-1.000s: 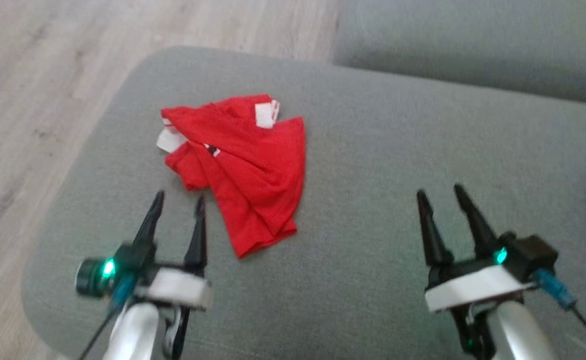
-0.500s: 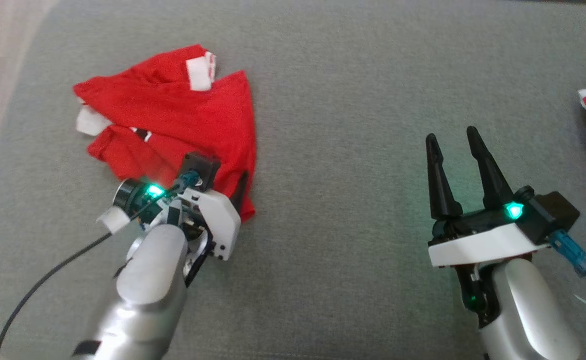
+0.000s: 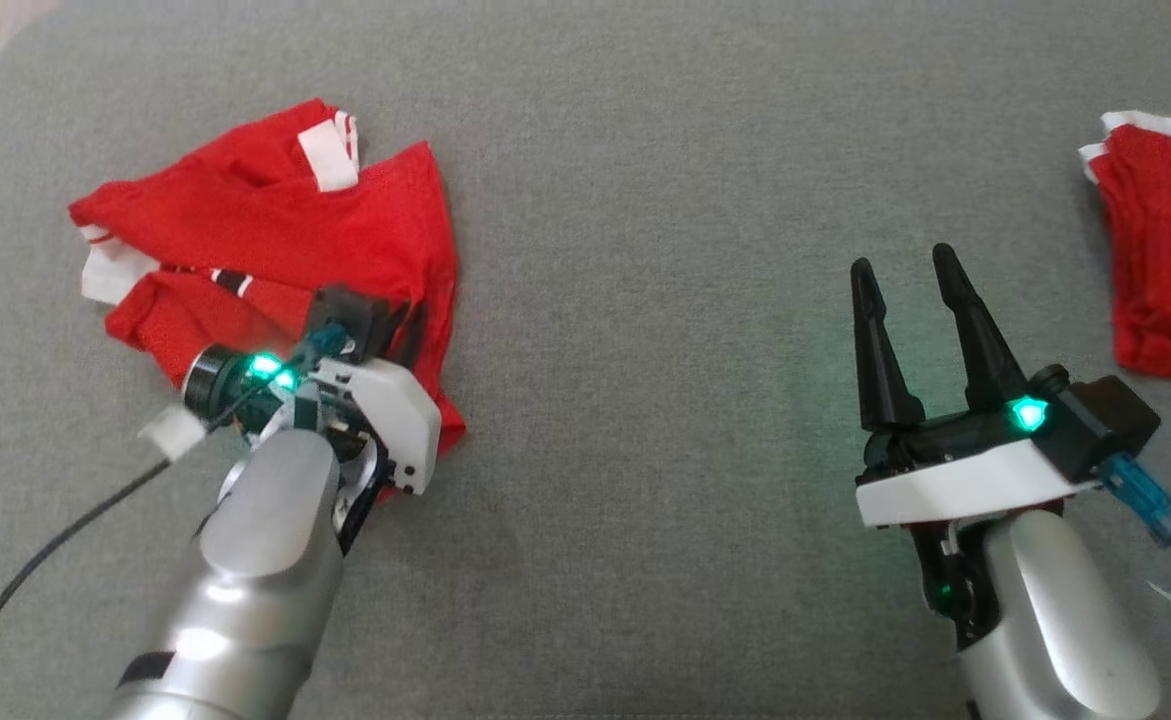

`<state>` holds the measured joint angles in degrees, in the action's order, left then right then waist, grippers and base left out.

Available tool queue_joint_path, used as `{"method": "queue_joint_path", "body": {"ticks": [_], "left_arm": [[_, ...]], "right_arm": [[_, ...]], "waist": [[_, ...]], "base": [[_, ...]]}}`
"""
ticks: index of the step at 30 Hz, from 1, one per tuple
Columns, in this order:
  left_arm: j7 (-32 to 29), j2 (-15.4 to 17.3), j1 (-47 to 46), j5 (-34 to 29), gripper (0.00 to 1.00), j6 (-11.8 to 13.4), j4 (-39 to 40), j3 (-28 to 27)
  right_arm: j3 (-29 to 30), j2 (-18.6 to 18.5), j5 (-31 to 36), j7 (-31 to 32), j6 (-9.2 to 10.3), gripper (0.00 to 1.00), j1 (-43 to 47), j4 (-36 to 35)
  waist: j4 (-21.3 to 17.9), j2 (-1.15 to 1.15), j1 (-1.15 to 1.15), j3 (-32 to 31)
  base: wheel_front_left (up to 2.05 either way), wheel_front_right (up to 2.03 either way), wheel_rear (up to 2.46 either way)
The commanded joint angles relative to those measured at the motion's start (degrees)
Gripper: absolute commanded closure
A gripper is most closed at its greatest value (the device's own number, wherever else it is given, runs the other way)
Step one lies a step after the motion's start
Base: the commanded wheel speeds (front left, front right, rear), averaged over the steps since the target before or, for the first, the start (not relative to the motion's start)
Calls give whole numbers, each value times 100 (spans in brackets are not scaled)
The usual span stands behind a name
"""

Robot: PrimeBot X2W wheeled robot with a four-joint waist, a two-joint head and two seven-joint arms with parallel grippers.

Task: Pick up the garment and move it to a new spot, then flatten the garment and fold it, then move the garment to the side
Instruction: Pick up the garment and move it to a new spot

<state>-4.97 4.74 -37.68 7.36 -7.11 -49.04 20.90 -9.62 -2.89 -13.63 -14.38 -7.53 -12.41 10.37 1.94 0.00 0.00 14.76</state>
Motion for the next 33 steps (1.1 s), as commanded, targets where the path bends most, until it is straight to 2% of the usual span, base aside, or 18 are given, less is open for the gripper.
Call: {"method": "queue_joint_path", "body": {"ticks": [1,4,10,18,26,27,28,33], "left_arm": [[164,141,-123,99,100,-7,196,-180],[443,6,-167,561,100,-22,361,-354],[681,-66,-595,839,100,-34,1105,-150],[304,-80,-1332,1133,100,-36,1908,136],[106,-94,-1754,1093,100,-36,1755,481],[68,-109,-1755,1166,78,-37,1687,553],[30,-123,-1750,1253,0,-37,1642,661],[115,-152,-1718,1478,0,-37,1579,978]], "right_arm": [[-110,2,-48,-62,4,0,-140,-147],[-91,2,-96,-62,4,0,-117,-130],[-39,2,-319,-62,4,0,-124,-151],[-262,2,-630,-62,4,0,-235,-203],[-494,2,-883,-62,4,0,-357,-269],[-506,2,-905,-62,4,0,-364,-276],[-510,2,-925,-62,4,0,-367,-281],[-472,2,-947,-62,4,0,-364,-283]], "waist": [[-52,0,0,-83],[-173,0,0,-233],[-524,0,0,-305],[-1195,0,0,-207],[-1848,0,0,-52],[-1904,0,0,-34],[-1951,0,0,-12],[-1997,0,0,38]], "base": [[0,0,0],[0,0,0],[0,0,0],[0,0,0],[0,0,0],[0,0,0],[0,0,0],[0,0,0]]}}
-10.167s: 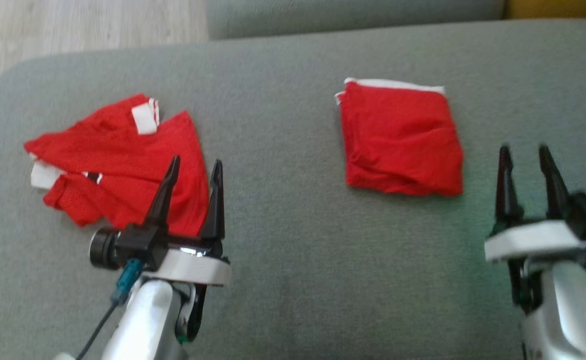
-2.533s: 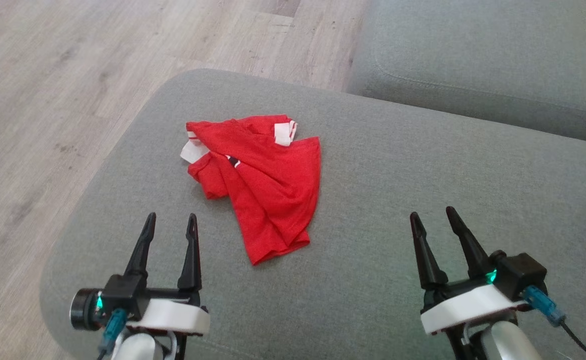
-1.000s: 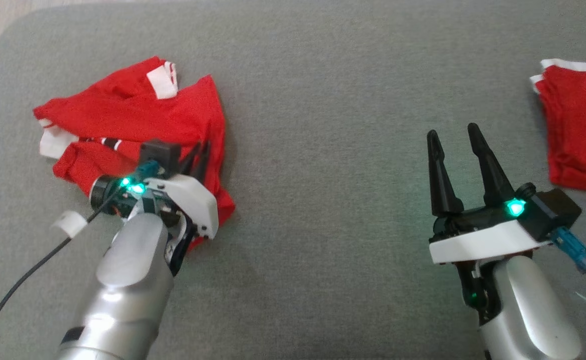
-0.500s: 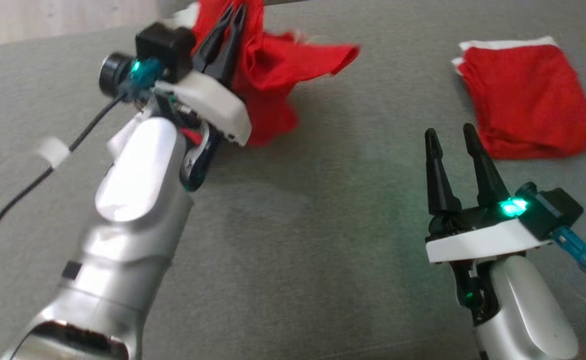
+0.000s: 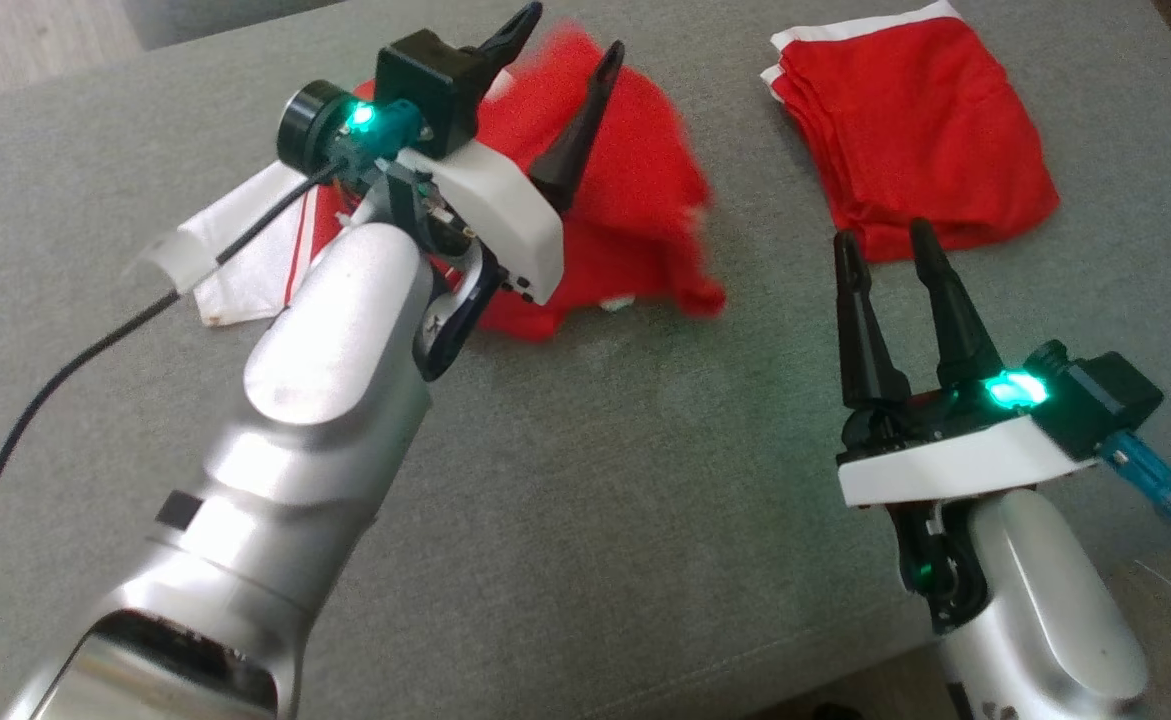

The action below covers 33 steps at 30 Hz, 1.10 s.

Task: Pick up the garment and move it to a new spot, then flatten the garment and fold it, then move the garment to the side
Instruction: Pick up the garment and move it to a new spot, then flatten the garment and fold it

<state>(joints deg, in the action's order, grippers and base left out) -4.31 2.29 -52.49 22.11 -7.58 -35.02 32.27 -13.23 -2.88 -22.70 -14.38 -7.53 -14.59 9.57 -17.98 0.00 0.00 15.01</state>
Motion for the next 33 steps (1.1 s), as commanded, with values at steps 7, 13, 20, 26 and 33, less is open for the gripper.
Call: {"method": "queue_joint_path", "body": {"ticks": [7,13,20,26,33], "left_arm": [[610,211,-284,-13,0,89,108,-206],[1032,631,45,-173,0,331,78,-289],[1534,1040,1355,-45,0,738,343,-505],[1813,1086,2686,166,0,1115,783,-699],[1901,1042,3315,125,0,1248,1104,-686]], "right_arm": [[19,1,128,-62,4,0,-97,-145],[206,1,345,-62,4,0,27,-51],[402,1,589,-62,4,0,234,36],[535,1,721,-62,4,0,449,86],[605,1,860,-62,4,0,576,117]], "waist": [[382,0,0,-113],[957,0,0,-418],[1522,0,0,-714],[1835,0,0,-848],[1972,0,0,-860]], "base": [[0,0,0],[0,0,0],[0,0,0],[0,0,0],[0,0,0]]}}
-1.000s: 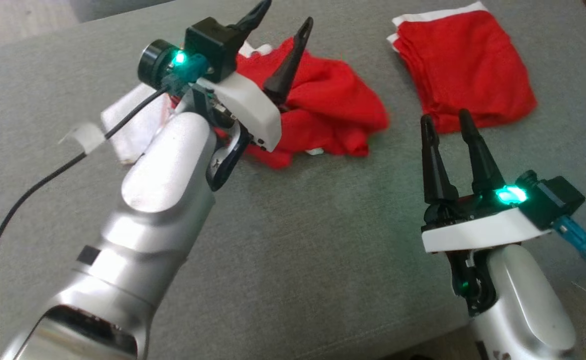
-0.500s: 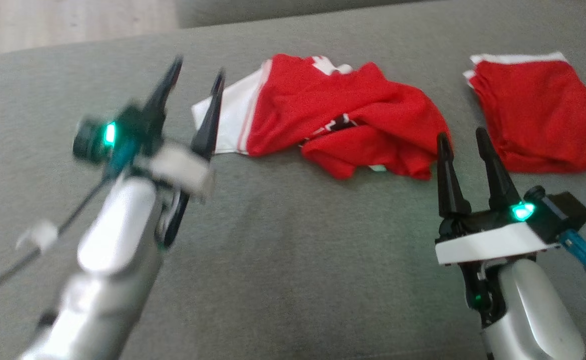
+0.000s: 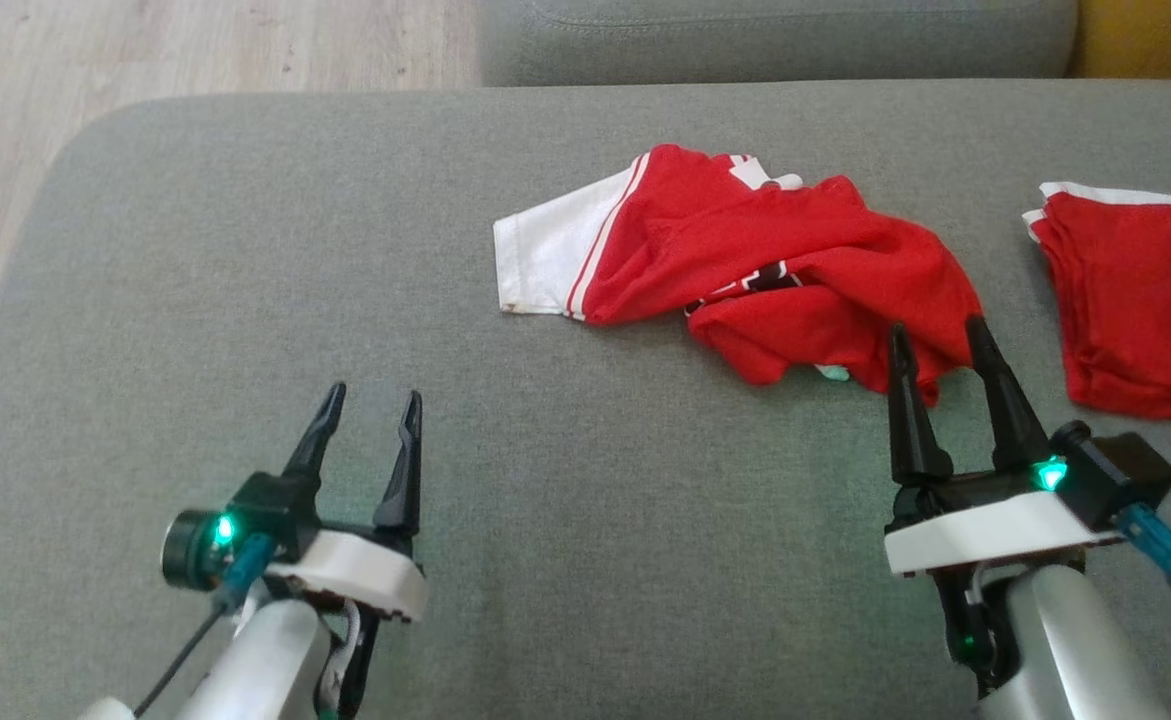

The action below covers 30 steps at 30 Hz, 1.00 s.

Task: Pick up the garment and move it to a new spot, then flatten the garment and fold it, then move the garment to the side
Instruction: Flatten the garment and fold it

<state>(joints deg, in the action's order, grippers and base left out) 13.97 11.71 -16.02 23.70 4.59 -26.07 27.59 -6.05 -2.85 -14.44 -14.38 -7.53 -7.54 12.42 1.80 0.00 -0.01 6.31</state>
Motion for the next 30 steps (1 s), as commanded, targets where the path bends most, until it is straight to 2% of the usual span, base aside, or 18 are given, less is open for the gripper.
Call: {"method": "queue_joint_path", "body": {"ticks": [1,4,10,11,15,18,26,30], "left_arm": [[75,111,-361,-45,0,39,236,-227],[41,195,-528,-150,0,-11,275,-155],[-761,512,-1226,-668,0,-430,1,457],[-761,512,-1226,-668,0,-430,1,457],[-1117,610,-1694,-969,0,-720,-249,812],[-1213,583,-2007,-1109,0,-848,-445,995],[-1219,404,-2725,-1432,0,-904,-1042,1299],[-1218,403,-2992,-1599,0,-717,-1427,1345]], "right_arm": [[-133,-3,48,-62,4,0,-142,-171],[-170,-3,57,-62,4,0,-220,-194],[-246,-3,-41,-62,4,0,-336,-255],[-246,-3,-41,-62,4,0,-336,-255],[-237,-3,-94,-62,4,0,-421,-282],[-253,-3,-133,-62,4,0,-489,-305],[-297,-3,-279,-62,4,0,-671,-359],[-291,-3,-327,-62,4,0,-694,-380]], "waist": [[-24,0,1,36],[-114,0,1,142],[-469,0,1,596],[-469,0,1,596],[-702,0,1,859],[-867,0,1,1025],[-1298,0,1,1360],[-1442,0,1,1442]], "base": [[0,0,0],[0,0,0],[0,0,0],[0,0,0],[0,0,0],[0,0,0],[0,0,0],[0,0,0]]}}
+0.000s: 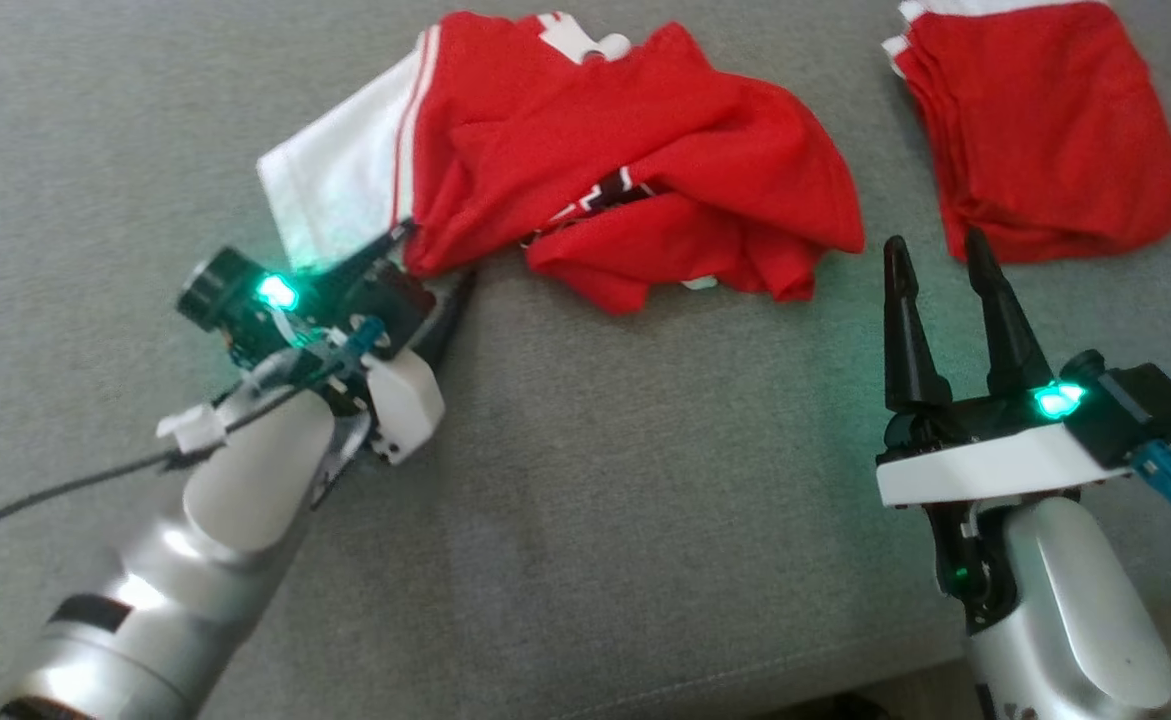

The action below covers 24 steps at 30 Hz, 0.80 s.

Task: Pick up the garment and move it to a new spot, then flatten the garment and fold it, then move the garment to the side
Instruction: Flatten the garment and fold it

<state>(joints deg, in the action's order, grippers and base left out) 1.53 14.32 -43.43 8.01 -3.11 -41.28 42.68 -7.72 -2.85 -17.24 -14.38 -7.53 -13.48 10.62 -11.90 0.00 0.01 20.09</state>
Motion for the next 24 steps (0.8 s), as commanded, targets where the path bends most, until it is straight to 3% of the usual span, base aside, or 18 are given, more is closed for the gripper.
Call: {"method": "queue_joint_path", "body": {"ticks": [1,2,14,24], "left_arm": [[53,135,-299,-43,0,94,7,-168],[206,119,-376,-55,100,169,-110,-188],[1007,43,-510,128,100,267,76,-303],[463,475,-996,389,100,200,1590,-643]], "right_arm": [[-116,-3,-55,-62,4,0,-103,-201],[-105,-3,-63,-62,4,0,-106,-196],[-93,-3,-54,-62,4,0,0,-94],[-109,-3,-140,-62,4,0,222,51]], "waist": [[-93,0,-1,74],[-120,0,-1,72],[190,0,-1,-576],[407,0,-1,-1277]], "base": [[0,0,0],[0,0,0],[0,0,0],[0,0,0]]}}
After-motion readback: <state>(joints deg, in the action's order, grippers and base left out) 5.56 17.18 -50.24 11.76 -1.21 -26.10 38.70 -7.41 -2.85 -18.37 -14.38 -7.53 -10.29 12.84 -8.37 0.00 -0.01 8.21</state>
